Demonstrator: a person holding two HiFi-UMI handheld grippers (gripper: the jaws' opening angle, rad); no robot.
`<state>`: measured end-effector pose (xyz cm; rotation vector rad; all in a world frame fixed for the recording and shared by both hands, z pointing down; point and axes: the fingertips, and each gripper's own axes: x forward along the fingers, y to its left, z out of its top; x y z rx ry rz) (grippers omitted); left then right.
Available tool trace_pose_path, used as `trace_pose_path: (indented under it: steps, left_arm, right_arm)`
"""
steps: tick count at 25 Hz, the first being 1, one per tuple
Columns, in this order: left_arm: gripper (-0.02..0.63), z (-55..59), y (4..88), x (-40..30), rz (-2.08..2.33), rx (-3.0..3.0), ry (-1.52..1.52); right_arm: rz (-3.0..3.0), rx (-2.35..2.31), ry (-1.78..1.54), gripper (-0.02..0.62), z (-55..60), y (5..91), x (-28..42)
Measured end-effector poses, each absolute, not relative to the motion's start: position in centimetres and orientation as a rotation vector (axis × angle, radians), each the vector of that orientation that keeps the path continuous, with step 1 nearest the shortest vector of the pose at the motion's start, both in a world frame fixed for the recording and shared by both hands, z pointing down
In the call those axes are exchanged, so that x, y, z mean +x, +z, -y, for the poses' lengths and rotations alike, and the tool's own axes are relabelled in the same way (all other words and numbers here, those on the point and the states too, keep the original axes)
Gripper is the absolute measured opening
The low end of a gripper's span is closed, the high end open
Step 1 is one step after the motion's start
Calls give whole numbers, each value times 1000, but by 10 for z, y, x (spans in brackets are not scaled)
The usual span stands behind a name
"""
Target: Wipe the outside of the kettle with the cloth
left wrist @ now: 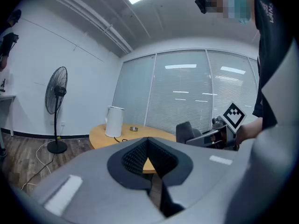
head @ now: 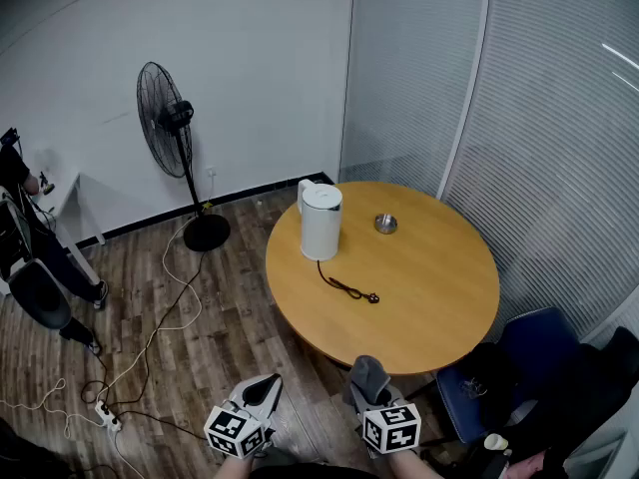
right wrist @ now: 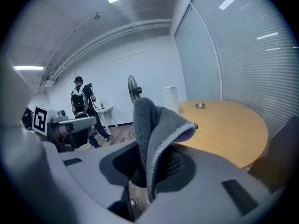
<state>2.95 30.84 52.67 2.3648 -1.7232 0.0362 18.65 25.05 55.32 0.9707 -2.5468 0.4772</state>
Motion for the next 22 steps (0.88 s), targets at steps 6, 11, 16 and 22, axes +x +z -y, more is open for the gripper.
trace_pose_path:
  steps: [6,11,16,22]
  left_arm:
    - [11,-313,523,25,1776,2346,-3]
    - [197,-298,529,15,1736,2329,-62]
    - [207,-263,535,-4,1669,2359,-41]
    - [209,-215,529,-40,1586,2412,-24]
  right_arm:
    - [2586,946,536,101,-253,553,184]
    - [2575,975,557,101,-237,555,176]
    - [2552,1039,570,101,-209,554,156]
    - [2520,1142,595,101,-171,549,126]
